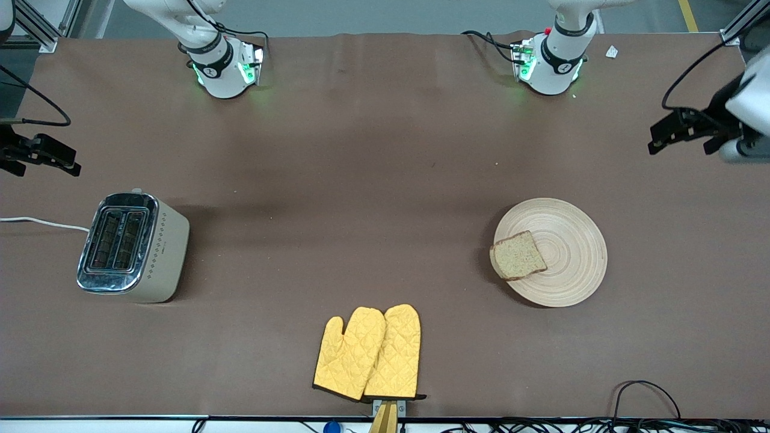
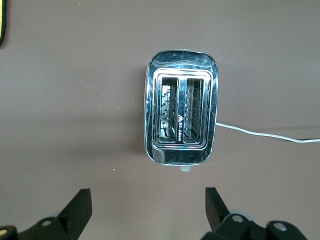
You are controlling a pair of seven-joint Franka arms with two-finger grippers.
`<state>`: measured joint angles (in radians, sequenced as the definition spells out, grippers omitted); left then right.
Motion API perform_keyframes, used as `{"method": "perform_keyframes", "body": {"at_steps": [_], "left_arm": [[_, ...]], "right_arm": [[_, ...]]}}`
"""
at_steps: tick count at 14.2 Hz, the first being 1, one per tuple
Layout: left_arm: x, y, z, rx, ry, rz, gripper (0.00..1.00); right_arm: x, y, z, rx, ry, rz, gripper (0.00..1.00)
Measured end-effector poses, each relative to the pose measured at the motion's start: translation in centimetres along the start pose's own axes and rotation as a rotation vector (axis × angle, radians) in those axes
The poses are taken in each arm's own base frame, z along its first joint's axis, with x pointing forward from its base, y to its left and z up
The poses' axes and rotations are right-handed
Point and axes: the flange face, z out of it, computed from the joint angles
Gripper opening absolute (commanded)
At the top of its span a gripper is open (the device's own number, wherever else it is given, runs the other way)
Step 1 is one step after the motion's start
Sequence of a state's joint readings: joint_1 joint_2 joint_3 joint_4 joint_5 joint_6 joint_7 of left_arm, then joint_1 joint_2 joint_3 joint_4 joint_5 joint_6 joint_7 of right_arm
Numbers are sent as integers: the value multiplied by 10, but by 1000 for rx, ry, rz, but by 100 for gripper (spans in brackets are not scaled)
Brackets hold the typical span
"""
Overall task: Move plate and put bread in toaster
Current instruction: 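Reach the left gripper toward the wooden plate's rim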
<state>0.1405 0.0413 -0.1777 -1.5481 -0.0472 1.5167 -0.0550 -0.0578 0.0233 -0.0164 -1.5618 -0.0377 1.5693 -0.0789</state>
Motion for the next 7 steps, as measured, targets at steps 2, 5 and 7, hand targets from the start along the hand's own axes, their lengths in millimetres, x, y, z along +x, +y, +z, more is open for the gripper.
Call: {"method": "perform_keyframes", "body": {"at_steps": [2, 5, 7], "left_arm": [[35, -39, 45, -153, -55, -23, 100], [76, -115, 117, -307, -56, -11, 100], [93, -157, 168, -408, -59, -30, 100]], "right_arm": [[1, 0, 2, 0, -5, 0, 100], [2, -1, 3, 2, -6, -2, 100], [2, -3, 2, 15, -2, -4, 100]]}}
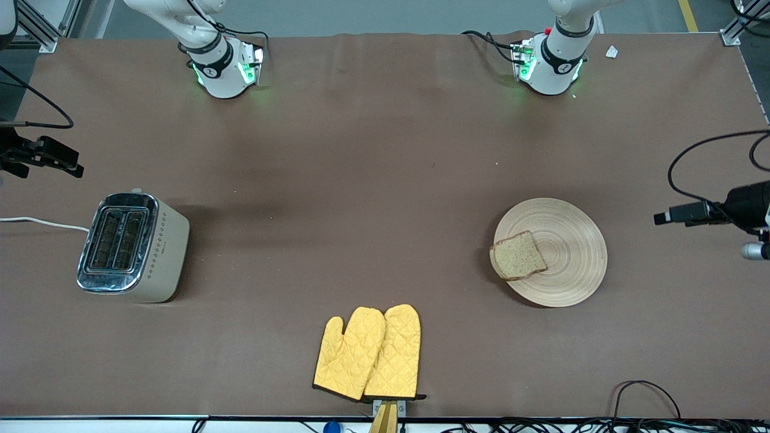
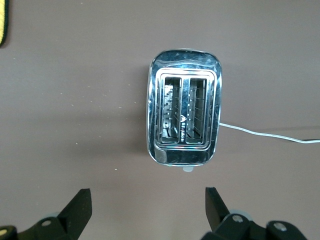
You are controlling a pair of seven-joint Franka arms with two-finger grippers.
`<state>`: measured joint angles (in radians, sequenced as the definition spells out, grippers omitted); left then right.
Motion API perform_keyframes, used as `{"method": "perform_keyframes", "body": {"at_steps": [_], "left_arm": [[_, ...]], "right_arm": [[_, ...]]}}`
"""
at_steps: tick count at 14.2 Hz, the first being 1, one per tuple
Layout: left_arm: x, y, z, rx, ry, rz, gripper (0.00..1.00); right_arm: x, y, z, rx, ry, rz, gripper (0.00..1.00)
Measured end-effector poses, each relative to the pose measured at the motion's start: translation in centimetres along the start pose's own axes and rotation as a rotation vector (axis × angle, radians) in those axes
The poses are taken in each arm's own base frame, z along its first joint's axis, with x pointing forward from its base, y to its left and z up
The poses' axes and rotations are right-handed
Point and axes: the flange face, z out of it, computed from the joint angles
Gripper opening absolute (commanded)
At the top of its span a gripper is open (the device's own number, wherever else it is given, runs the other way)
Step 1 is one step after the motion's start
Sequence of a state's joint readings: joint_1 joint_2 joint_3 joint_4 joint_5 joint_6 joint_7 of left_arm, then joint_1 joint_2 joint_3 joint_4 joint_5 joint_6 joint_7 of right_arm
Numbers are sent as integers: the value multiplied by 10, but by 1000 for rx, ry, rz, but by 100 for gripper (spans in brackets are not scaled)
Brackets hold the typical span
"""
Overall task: Move plate and put bread in toaster
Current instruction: 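Reach the left gripper toward the wooden plate's rim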
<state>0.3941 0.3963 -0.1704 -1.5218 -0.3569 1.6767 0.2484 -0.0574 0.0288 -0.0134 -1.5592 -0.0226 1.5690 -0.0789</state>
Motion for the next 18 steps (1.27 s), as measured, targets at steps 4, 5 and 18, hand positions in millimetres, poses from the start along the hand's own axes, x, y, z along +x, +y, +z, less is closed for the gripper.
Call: {"method": "perform_keyframes", "body": {"at_steps": [4, 5, 18], "left_arm": [[23, -102, 75, -198, 16, 11, 99], [26, -123, 93, -235, 27, 25, 95], [29, -184, 228, -488, 24, 130, 54]], "right_arm": [[-8, -3, -10, 7, -12, -6, 100], [-12, -3, -14, 7, -12, -6, 100], [-34, -4, -34, 8, -3, -5, 100]]}}
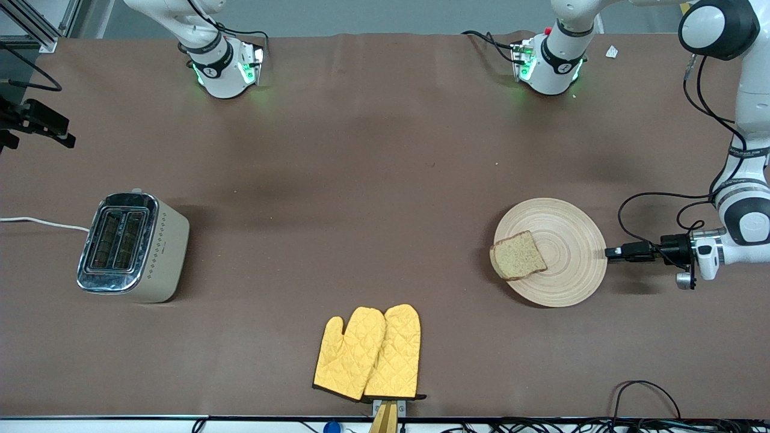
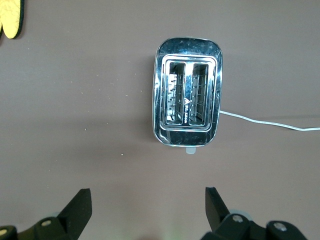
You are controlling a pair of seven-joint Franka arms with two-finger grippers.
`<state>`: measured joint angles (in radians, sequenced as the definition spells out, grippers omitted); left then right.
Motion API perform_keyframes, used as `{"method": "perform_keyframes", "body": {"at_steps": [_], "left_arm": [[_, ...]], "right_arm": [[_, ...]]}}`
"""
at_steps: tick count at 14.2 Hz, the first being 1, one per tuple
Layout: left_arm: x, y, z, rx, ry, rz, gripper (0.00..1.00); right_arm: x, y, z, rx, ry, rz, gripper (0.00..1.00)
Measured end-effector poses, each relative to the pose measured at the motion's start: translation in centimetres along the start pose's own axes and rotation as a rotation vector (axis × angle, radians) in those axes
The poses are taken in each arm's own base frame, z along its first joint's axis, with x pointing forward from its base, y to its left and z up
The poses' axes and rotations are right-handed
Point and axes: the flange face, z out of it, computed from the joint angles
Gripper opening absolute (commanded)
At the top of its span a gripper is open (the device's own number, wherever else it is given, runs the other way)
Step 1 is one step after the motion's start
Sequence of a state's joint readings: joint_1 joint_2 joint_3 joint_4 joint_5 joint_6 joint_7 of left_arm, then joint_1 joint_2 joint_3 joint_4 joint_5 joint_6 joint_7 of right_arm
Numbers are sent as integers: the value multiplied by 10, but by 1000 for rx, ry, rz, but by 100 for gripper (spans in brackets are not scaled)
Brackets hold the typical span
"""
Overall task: Move plate and put bread in toaster
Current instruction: 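Reach the left gripper toward the wooden plate's rim, then grip the wooden plate's rim with the left gripper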
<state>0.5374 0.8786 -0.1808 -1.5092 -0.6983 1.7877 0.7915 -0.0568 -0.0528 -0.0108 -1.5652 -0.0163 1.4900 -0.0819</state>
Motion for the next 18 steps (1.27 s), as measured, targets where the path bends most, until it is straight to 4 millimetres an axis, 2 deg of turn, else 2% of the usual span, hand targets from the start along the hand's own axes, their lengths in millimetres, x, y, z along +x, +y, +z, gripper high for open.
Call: {"method": "perform_keyframes", "body": {"at_steps": [5, 8, 11, 15, 17, 18], "left_arm": [[-1, -8, 21, -26, -19, -5, 37], [1, -7, 30, -41, -23, -5, 16], [6, 0, 32, -54, -21, 56, 1], [11, 10, 32, -77, -18, 103, 0], [23, 33, 41, -94, -27, 87, 0], [31, 53, 47, -106, -37, 65, 0]], "right_arm": [[5, 0, 6, 0, 3, 0, 100], [8, 0, 10, 0, 0, 0, 100], [12, 1, 17, 0, -4, 0, 100], [17, 3, 25, 1, -13, 3, 100], [18, 4, 26, 1, -16, 5, 100], [18, 4, 27, 1, -17, 5, 100]]}}
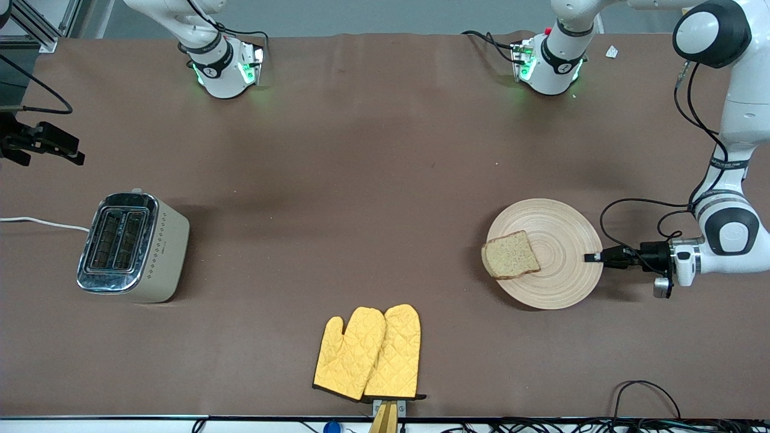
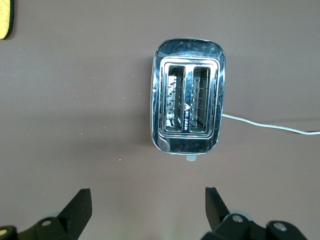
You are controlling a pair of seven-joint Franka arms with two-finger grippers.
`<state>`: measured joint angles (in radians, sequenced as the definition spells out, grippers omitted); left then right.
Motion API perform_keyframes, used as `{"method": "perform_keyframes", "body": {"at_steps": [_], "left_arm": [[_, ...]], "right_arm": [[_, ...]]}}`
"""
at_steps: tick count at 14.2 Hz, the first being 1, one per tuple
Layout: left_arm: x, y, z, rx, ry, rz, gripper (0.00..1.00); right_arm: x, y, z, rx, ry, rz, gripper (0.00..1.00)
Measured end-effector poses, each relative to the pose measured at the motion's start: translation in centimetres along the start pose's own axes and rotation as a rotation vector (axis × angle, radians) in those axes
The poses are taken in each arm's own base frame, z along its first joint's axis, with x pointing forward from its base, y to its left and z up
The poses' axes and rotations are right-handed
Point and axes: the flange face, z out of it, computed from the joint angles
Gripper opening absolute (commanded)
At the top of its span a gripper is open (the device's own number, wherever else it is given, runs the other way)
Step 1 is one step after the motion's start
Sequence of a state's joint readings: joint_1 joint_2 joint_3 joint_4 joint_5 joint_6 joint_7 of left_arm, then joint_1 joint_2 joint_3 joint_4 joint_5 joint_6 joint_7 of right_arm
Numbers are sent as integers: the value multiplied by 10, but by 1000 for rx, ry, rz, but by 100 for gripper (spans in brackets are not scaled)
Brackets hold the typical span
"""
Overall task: Move plate and put bread in toaster
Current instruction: 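Slide the plate with bread toward the table's middle with the left gripper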
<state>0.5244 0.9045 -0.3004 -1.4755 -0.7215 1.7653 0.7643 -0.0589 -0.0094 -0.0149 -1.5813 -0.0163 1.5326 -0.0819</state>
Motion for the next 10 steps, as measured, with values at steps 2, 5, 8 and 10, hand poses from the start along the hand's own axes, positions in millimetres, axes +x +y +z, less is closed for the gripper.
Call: {"method": "perform_keyframes", "body": {"at_steps": [2, 5, 8, 10], "left_arm": [[18, 43, 24, -29, -30, -9, 0], [35, 92, 81, -43, -93, 0, 0], [42, 131, 162, -27, -90, 36, 0], [37, 158, 223, -1, -74, 60, 0]], "right_arm": [[0, 0, 1, 0, -1, 0, 100], [1, 0, 1, 0, -1, 0, 100], [1, 0, 1, 0, -2, 0, 100], [1, 0, 1, 0, -1, 0, 100]]}}
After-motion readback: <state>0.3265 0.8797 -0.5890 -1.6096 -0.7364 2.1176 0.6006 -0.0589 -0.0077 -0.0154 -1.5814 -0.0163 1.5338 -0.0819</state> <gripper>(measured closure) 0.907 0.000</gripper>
